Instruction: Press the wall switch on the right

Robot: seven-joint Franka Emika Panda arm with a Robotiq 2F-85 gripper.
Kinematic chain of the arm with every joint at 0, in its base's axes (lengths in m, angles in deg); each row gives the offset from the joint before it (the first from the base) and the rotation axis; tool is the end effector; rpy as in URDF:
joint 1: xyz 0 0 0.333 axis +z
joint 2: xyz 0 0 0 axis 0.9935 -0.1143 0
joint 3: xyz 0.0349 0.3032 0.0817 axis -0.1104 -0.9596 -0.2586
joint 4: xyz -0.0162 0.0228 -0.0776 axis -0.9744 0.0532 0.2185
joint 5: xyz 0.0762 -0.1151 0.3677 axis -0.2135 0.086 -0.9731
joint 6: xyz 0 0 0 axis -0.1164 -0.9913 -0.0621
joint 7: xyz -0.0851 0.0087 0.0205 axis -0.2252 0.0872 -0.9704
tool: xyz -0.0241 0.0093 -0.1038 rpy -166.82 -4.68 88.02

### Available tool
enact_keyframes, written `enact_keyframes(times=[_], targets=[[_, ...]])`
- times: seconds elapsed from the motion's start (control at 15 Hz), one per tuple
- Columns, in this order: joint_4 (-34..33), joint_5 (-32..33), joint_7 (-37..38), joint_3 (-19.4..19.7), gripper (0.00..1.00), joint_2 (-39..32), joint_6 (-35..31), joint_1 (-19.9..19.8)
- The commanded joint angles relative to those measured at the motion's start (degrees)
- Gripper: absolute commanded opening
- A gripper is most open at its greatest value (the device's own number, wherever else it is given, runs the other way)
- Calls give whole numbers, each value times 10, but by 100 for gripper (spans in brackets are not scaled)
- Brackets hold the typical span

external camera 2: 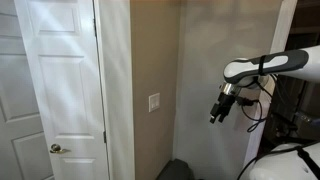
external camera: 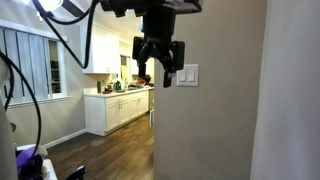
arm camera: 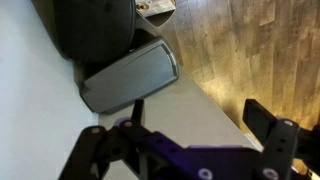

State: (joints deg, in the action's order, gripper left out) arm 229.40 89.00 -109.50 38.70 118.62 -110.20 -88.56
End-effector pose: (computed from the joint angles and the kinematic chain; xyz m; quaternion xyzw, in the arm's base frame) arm 0.2887 -0.1766 0.4615 -0.9905 -0.0043 -0.0654 0.1209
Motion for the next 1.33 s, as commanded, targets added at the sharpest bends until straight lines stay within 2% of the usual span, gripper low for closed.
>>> enact_keyframes(times=[0.0,0.93,1.27], targets=[[-1,-11,-10,-13,100,-5,1,-15],[-4,-13,-13,-14,100,-14,-8,-8],[-8,-33,-31,-13,100,-49,-97,28]])
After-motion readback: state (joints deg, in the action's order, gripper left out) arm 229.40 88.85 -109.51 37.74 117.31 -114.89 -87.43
